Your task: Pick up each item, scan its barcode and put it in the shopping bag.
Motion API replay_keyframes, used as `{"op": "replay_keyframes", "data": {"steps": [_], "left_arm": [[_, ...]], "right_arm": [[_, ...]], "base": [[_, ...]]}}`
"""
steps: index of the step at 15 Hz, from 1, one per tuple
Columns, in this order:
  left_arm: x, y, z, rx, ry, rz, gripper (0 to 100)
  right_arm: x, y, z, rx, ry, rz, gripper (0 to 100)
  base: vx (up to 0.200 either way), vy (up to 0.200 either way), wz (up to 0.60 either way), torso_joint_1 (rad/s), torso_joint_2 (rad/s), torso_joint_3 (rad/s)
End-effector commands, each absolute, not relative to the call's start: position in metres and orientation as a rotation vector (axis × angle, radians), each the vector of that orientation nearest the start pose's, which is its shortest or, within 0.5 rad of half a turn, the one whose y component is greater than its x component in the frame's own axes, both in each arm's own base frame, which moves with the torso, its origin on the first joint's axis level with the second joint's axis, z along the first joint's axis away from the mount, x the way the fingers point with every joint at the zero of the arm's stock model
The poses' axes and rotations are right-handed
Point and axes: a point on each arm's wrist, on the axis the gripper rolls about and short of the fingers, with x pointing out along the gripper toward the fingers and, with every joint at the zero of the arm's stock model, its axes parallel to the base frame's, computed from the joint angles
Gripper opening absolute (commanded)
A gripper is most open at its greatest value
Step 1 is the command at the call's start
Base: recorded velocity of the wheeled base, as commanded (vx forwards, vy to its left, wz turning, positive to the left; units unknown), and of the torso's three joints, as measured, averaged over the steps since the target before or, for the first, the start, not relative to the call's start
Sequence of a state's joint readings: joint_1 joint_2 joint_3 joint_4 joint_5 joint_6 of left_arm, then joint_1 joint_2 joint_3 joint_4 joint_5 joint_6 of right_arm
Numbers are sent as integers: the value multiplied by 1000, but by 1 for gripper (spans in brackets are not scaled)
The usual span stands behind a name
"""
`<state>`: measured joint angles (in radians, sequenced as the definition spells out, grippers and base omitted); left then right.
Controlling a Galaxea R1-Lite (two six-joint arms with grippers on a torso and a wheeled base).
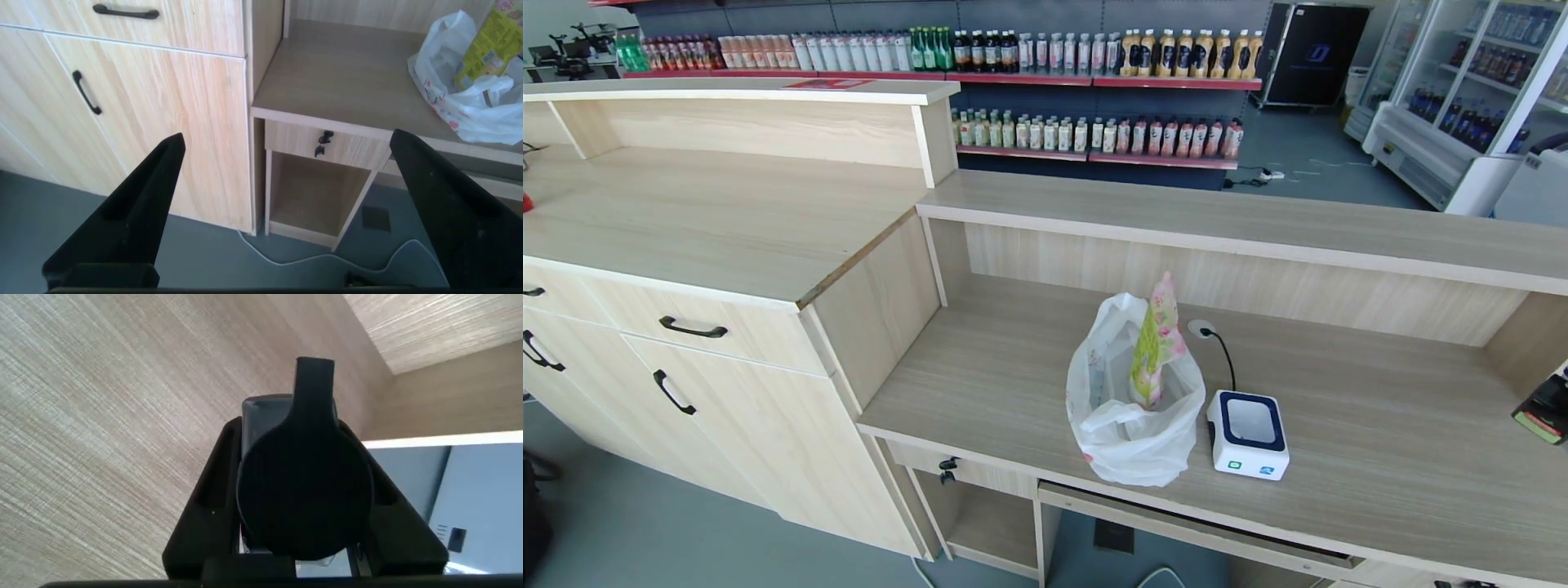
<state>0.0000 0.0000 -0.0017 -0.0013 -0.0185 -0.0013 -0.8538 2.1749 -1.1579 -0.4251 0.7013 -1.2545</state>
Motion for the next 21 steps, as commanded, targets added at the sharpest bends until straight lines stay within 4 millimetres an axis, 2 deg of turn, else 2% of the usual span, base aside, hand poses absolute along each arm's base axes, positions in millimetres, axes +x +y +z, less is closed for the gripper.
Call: {"op": "replay_keyframes", "data": {"steps": [1, 2, 4, 5, 7, 9, 11, 13, 15, 17, 21], "left_arm": [[-23, 0, 76, -2, -3, -18, 100], [-23, 0, 76, -2, -3, -18, 100], [-23, 0, 76, -2, -3, -18, 100], [-23, 0, 76, -2, -3, -18, 100], [-23, 0, 76, -2, -3, -18, 100], [-23, 0, 76, -2, -3, -18, 100], [-23, 0, 76, -2, -3, -18, 100], [-23, 0, 76, -2, -3, -18, 100], [-23, 0, 76, -2, -3, -18, 100], [-23, 0, 76, -2, -3, -18, 100], [-23, 0, 76, -2, -3, -18, 100]], "right_arm": [[222, -231, 196, -1174, 260, 65, 0], [216, -198, 217, -1271, 157, 122, 0], [202, -116, 247, -1499, -104, 256, 0], [196, -101, 251, -1561, -155, 276, 0], [177, -38, 270, -1880, -447, 337, 0], [162, 2, 273, -2180, -731, 371, 0], [153, 20, 242, -2243, -872, 471, 0], [147, 33, 218, -2294, -1022, 457, 0], [145, 40, 213, -2311, -1114, 393, 0], [140, 50, 218, -2319, -1252, 318, 0], [128, 71, 223, -2225, -1453, 339, 0]], "base": [[0, 0, 0, 0, 0, 0], [0, 0, 0, 0, 0, 0], [0, 0, 0, 0, 0, 0], [0, 0, 0, 0, 0, 0], [0, 0, 0, 0, 0, 0], [0, 0, 0, 0, 0, 0], [0, 0, 0, 0, 0, 0], [0, 0, 0, 0, 0, 0], [0, 0, 0, 0, 0, 0], [0, 0, 0, 0, 0, 0], [0, 0, 0, 0, 0, 0]]}}
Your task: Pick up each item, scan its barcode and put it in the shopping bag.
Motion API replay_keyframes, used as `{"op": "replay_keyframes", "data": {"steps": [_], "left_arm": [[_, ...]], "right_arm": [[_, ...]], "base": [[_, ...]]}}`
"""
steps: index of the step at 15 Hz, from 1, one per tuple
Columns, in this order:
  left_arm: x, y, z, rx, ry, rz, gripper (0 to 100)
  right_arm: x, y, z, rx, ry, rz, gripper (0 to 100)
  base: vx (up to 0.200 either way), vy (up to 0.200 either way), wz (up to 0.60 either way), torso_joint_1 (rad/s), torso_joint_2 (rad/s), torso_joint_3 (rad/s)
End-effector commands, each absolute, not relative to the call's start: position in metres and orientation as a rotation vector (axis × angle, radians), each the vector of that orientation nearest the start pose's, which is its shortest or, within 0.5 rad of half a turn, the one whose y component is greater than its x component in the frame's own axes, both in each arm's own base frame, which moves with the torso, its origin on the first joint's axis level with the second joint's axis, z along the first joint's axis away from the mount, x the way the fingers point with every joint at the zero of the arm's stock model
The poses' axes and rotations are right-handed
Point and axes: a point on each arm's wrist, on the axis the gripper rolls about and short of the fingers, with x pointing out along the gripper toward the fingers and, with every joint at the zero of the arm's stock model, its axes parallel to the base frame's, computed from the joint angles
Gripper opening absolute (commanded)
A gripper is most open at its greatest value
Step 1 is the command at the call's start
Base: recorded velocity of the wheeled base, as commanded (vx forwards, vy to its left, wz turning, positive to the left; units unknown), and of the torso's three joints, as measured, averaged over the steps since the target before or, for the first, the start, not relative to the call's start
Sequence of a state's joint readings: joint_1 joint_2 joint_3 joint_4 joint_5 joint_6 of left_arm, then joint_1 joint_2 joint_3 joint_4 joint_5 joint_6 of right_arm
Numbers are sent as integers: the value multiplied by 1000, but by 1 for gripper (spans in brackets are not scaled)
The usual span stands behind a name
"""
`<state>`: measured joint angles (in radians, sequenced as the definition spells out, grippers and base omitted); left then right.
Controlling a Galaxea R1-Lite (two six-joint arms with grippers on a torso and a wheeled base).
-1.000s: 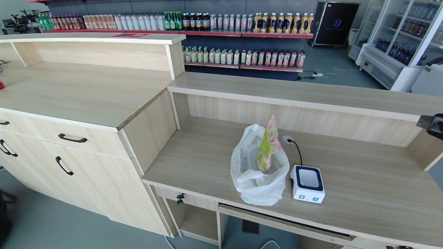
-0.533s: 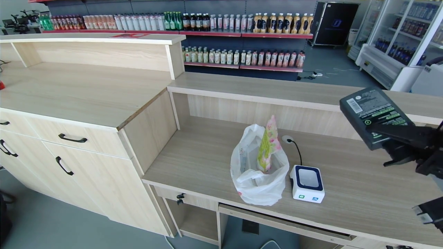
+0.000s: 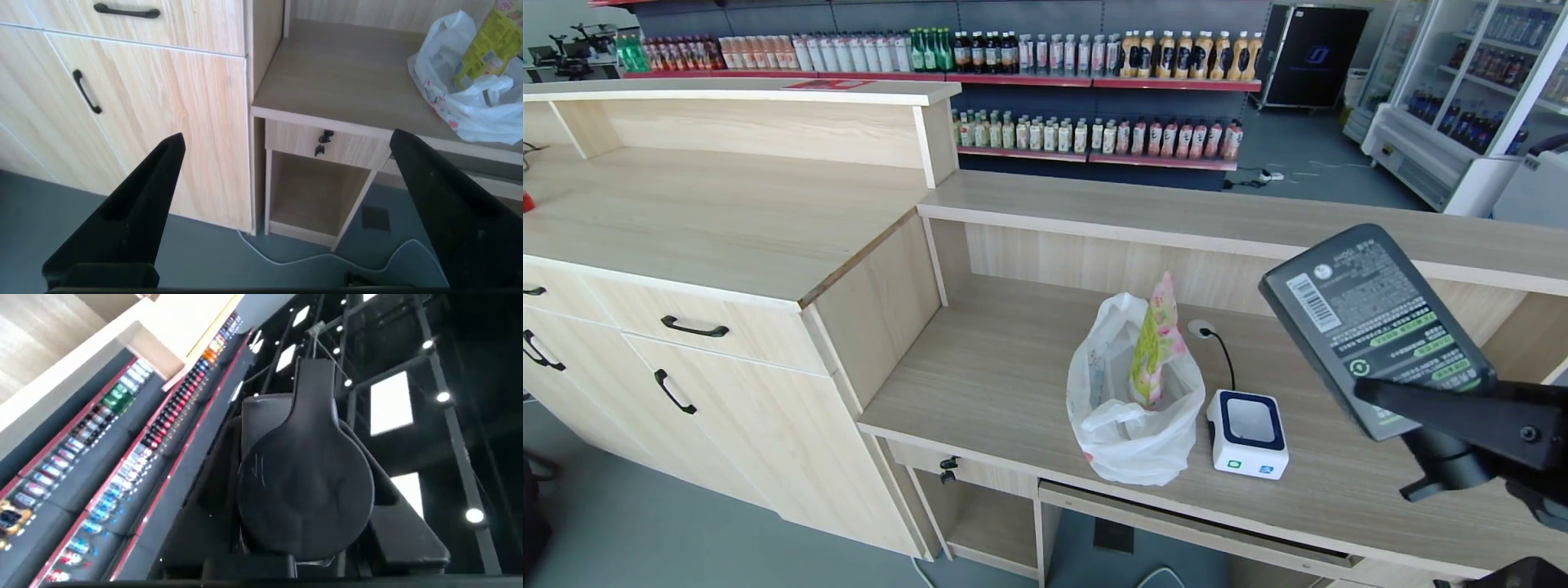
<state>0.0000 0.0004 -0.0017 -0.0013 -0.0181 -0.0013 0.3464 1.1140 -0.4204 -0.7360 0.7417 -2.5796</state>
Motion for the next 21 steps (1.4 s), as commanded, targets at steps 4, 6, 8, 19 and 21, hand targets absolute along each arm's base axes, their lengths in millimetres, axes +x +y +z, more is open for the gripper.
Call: {"op": "replay_keyframes", "data": {"steps": [4, 6, 8, 19, 21], "left_arm": [[-23, 0, 76, -2, -3, -18, 100], [-23, 0, 76, -2, -3, -18, 100], [-23, 0, 76, -2, -3, -18, 100], [-23, 0, 76, -2, -3, -18, 100], [-23, 0, 76, -2, -3, -18, 100]], "right_arm": [[105, 87, 230, -2091, -1664, 351, 0], [99, 89, 236, -2060, -1713, 330, 0], [92, 84, 238, -2040, -1714, 331, 0], [80, 78, 230, -1982, -1780, 484, 0], [78, 76, 231, -1987, -1780, 469, 0]], "base": [[0, 0, 0, 0, 0, 0], [0, 0, 0, 0, 0, 0], [0, 0, 0, 0, 0, 0], [0, 0, 0, 0, 0, 0], [0, 0, 0, 0, 0, 0]]}}
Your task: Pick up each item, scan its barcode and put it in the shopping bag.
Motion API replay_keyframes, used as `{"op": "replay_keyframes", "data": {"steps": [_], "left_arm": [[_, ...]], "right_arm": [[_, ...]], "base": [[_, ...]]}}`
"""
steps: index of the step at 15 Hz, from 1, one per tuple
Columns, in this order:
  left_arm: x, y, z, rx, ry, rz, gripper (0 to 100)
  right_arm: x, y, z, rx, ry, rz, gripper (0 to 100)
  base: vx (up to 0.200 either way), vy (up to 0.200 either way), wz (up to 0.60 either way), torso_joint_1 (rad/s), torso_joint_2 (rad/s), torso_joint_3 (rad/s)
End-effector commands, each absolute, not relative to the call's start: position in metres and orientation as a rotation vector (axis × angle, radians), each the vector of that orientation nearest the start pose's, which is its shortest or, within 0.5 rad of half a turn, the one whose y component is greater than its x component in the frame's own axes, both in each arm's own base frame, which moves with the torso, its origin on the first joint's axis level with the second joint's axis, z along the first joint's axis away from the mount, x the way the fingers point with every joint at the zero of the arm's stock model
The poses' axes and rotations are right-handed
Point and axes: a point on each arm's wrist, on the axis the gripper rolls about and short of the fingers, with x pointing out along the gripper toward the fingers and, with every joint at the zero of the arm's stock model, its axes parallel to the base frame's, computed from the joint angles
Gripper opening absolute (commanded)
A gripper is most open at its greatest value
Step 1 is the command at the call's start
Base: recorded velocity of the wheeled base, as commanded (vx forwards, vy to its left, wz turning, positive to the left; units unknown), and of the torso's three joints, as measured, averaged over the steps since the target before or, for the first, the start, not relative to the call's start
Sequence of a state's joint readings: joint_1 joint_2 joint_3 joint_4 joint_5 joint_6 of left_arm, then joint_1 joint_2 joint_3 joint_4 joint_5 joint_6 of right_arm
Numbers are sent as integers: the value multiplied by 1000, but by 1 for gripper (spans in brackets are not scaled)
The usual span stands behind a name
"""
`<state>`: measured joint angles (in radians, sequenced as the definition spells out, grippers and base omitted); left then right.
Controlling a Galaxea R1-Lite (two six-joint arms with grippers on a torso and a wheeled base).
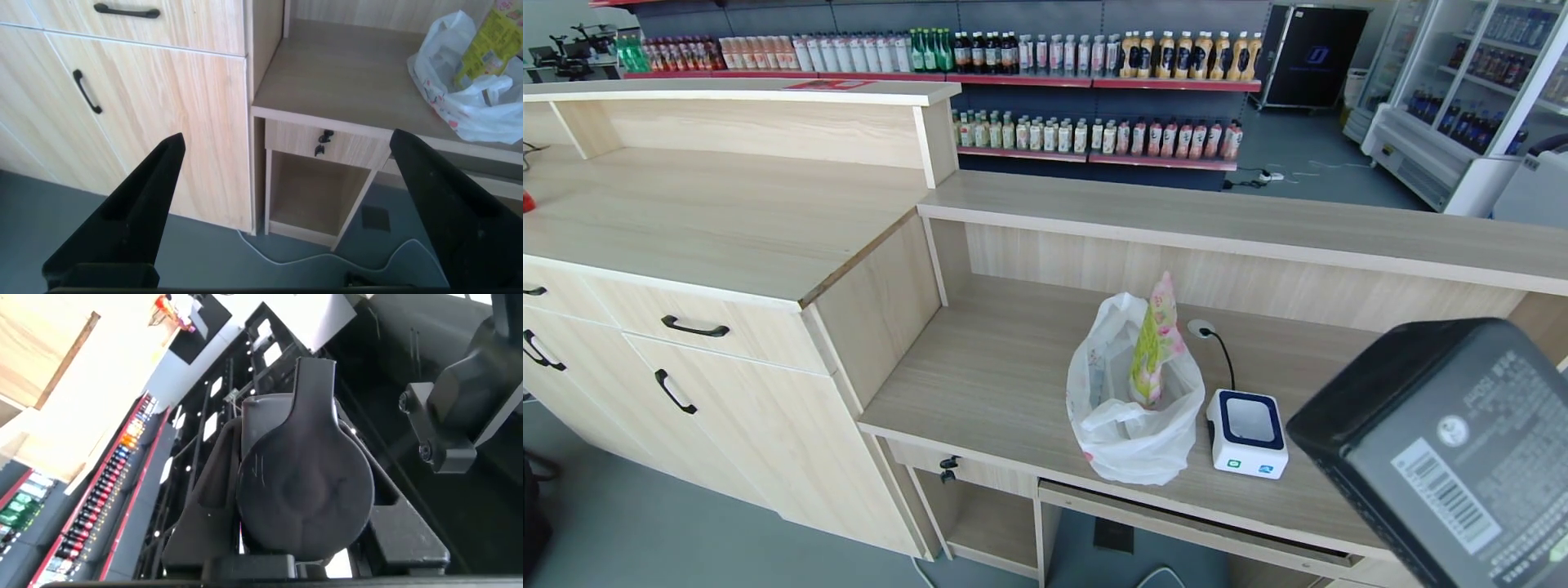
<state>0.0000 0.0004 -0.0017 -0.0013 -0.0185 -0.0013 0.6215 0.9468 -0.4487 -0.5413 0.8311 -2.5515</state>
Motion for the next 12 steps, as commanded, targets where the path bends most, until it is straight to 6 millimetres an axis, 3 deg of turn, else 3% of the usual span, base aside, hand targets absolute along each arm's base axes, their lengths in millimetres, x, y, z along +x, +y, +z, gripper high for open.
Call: {"op": "replay_keyframes", "data": {"steps": [1, 12], "left_arm": [[-23, 0, 76, -2, -3, -18, 100], [-23, 0, 76, -2, -3, -18, 100]], "right_arm": [[78, 76, 230, -1987, -1777, 479, 0], [72, 68, 229, -1993, -1785, 524, 0]], "base": [[0, 0, 0, 0, 0, 0], [0, 0, 0, 0, 0, 0]]}}
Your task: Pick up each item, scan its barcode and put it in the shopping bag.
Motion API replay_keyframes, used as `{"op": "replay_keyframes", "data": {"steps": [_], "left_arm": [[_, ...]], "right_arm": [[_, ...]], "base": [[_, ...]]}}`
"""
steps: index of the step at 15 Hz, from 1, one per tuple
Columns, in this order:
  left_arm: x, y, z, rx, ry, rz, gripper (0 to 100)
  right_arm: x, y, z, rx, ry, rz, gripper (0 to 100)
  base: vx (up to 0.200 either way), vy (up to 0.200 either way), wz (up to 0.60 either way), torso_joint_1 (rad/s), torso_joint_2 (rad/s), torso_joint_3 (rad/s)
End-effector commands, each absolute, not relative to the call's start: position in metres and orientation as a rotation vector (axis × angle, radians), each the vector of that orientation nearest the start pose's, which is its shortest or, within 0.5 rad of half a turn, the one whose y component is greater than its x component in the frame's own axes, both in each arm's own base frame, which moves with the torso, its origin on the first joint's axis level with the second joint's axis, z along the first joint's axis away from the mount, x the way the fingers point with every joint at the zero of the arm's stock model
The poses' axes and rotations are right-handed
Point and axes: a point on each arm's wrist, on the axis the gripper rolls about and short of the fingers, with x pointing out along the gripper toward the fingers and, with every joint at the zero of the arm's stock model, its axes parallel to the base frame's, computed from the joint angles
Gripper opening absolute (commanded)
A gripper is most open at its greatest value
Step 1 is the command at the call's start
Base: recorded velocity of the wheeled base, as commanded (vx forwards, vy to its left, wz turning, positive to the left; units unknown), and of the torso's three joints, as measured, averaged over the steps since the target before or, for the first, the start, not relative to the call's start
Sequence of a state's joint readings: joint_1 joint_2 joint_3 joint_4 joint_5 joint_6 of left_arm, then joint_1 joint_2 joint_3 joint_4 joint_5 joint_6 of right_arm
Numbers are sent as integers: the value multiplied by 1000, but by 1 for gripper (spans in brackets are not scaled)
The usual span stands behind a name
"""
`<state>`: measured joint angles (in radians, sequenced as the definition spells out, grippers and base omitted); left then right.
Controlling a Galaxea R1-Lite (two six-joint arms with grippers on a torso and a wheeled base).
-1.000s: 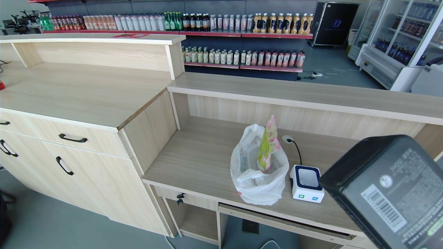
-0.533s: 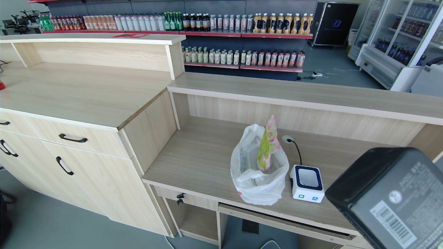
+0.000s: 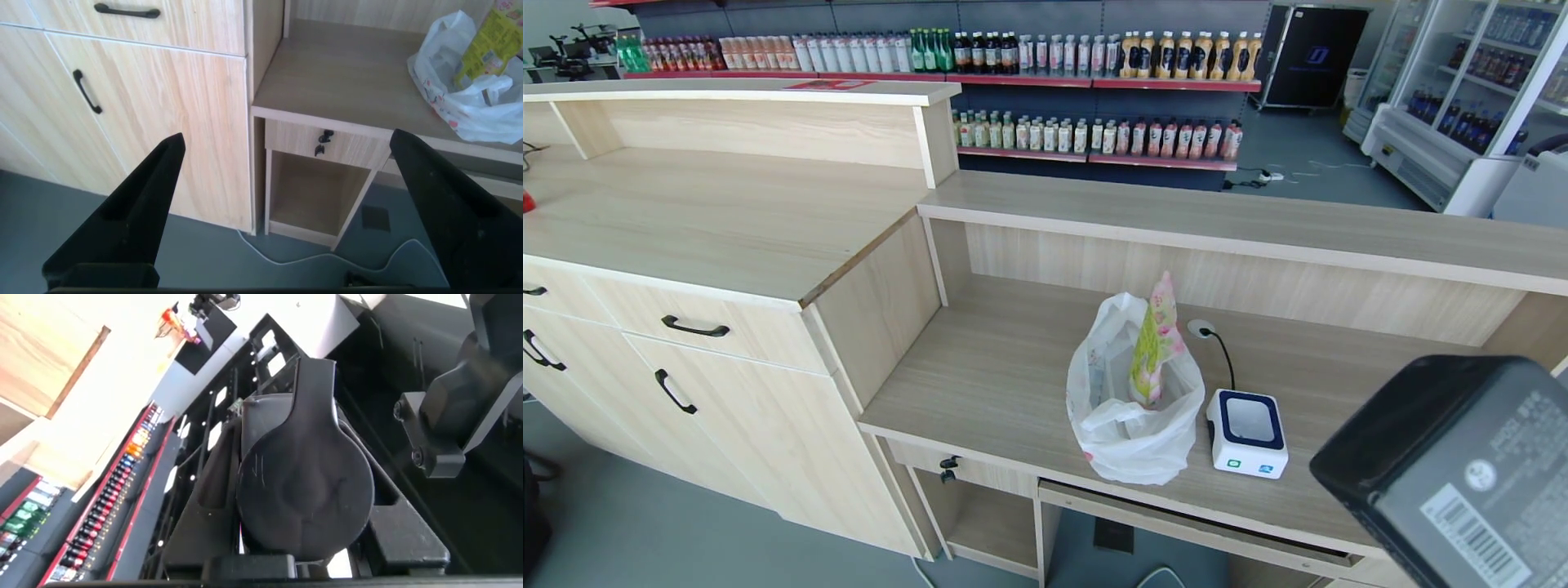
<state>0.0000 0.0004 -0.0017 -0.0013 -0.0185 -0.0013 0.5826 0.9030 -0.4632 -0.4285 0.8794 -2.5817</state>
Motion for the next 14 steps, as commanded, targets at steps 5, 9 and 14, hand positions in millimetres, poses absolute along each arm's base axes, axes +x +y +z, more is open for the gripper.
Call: {"op": "replay_keyframes", "data": {"steps": [5, 9, 14], "left_arm": [[-23, 0, 76, -2, -3, -18, 100], [-23, 0, 76, -2, -3, -18, 100], [-23, 0, 76, -2, -3, -18, 100]], "right_arm": [[72, 62, 236, -1947, -1659, 577, 0], [91, 28, 237, -1730, -777, 554, 0], [117, -25, 207, -1178, -87, 365, 0]], "base": [[0, 0, 0, 0, 0, 0], [0, 0, 0, 0, 0, 0], [0, 0, 0, 0, 0, 0]]}}
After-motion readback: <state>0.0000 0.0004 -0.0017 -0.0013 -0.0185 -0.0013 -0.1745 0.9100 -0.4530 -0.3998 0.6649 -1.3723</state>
